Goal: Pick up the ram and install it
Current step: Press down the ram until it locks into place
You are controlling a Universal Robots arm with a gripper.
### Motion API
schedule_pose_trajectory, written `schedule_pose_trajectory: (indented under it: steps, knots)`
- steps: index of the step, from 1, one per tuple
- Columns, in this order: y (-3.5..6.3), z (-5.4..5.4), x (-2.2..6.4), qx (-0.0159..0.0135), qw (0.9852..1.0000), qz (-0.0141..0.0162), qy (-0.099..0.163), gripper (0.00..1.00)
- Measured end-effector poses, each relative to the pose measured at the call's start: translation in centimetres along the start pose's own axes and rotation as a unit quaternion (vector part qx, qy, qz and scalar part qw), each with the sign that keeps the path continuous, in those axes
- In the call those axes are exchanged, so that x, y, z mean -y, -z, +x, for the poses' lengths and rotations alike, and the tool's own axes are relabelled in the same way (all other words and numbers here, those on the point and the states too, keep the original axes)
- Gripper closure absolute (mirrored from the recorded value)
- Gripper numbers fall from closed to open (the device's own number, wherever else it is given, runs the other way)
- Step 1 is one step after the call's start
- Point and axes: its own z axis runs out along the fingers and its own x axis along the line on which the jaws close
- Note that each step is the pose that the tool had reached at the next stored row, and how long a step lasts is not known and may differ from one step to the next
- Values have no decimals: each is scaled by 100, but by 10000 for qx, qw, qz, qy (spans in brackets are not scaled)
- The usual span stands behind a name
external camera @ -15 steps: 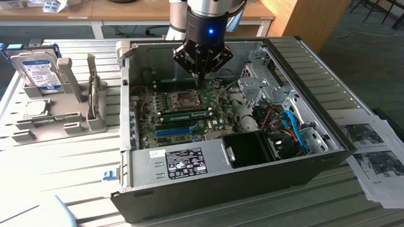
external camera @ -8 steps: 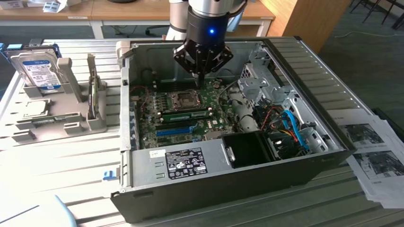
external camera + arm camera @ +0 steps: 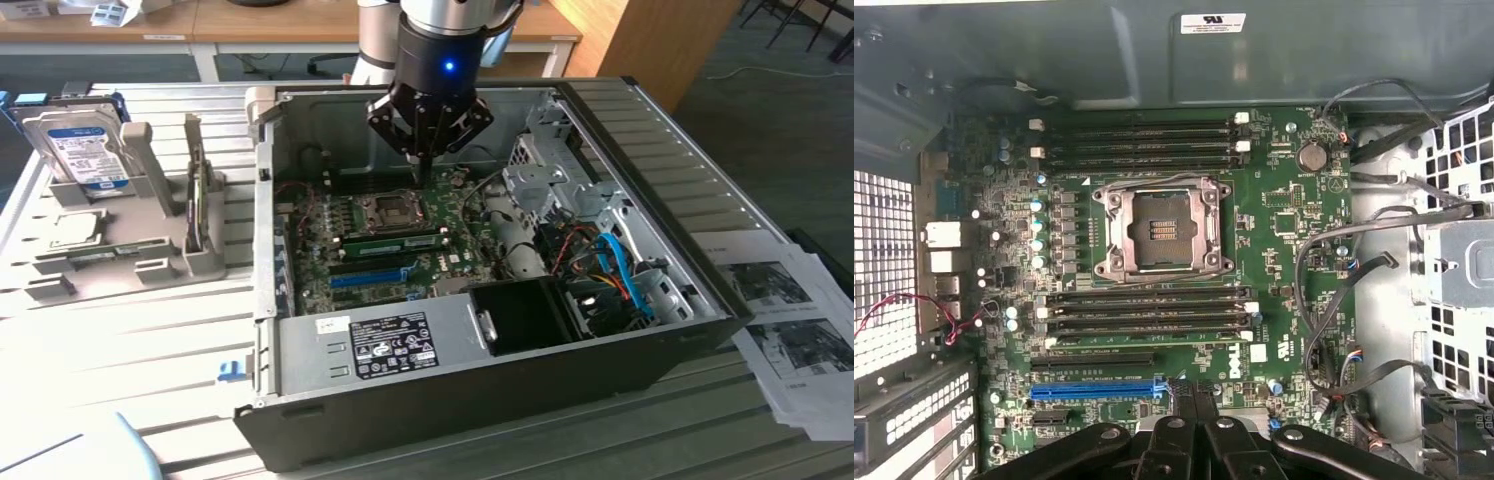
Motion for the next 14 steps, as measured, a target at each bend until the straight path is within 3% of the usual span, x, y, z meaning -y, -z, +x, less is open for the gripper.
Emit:
schedule_pose_trajectory:
  steps: [14]
  knots:
    - [0,0,0,-3,9999,0,150,91]
